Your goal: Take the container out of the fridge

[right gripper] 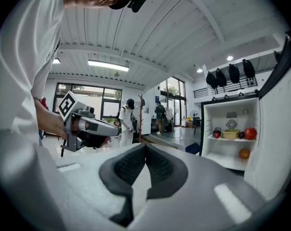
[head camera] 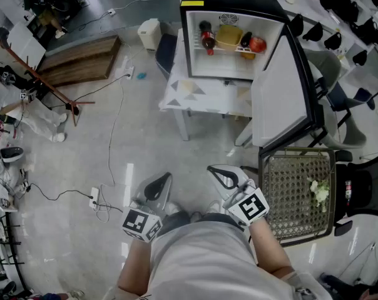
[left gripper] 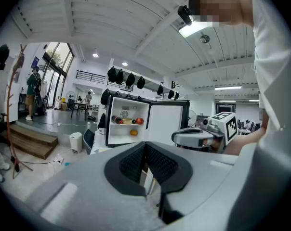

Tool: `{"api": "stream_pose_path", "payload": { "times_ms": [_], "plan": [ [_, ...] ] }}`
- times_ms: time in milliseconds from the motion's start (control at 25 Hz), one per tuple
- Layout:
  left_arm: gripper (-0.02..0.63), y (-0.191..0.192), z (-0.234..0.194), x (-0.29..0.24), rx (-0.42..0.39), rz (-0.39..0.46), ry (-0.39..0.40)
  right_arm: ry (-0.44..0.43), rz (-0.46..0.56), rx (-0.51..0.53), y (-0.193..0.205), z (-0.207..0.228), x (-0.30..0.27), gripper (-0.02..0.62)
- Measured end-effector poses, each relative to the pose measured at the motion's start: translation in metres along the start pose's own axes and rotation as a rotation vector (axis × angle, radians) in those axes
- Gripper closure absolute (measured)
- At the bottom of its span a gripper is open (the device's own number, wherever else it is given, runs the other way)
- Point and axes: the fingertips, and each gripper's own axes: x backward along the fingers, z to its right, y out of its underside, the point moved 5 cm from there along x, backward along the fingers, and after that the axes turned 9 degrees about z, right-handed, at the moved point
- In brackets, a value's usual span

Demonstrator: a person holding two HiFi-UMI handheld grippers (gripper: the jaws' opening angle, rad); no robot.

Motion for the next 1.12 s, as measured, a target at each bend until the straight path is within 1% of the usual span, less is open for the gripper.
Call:
{"api": "stream_pose_path", "payload": {
  "times_ms": [160,280,480,640,720,880,1000,1120],
  "plan": [
    [0.597,-0.005,-0.024,0.021,-0.004,-0.017,0.007,0.014,0.009,0.006,-0.007,-0.021,-0.024,0.592],
    [0.597,-0.009,-0.047,0.035,-0.011,-0.003,-0.006,0.022,0.005,0.009,-0.010,-0.033,-0.044,0.592],
    [0.597,-0.012,-0.084,0.059,-0.021,0.027,0.010,0.025,-0.031,-0.020,-0.006,-0.054,-0.080,0.592],
    [0.597,-0.010,-0.116,0.075,-0.032,0.044,0.008,0.039,-0.074,-0.008,0.002,-0.065,-0.112,0.592],
    [0.597,-0.010,-0.134,0.085,-0.021,0.062,-0.003,0.052,-0.081,0.000,0.004,-0.070,-0.128,0.592],
    [0.597,-0.008,-0.166,0.103,0.041,0.075,-0.021,0.061,-0.087,0.006,0.007,-0.084,-0.156,0.592],
    [0.597,-0.005,-0.182,0.109,0.056,0.076,-0.024,0.047,-0.085,0.021,0.009,-0.091,-0.173,0.592],
    [0.597,-0.001,-0.193,0.106,0.064,0.079,-0.037,0.038,-0.090,0.024,0.015,-0.087,-0.187,0.592]
  ]
}}
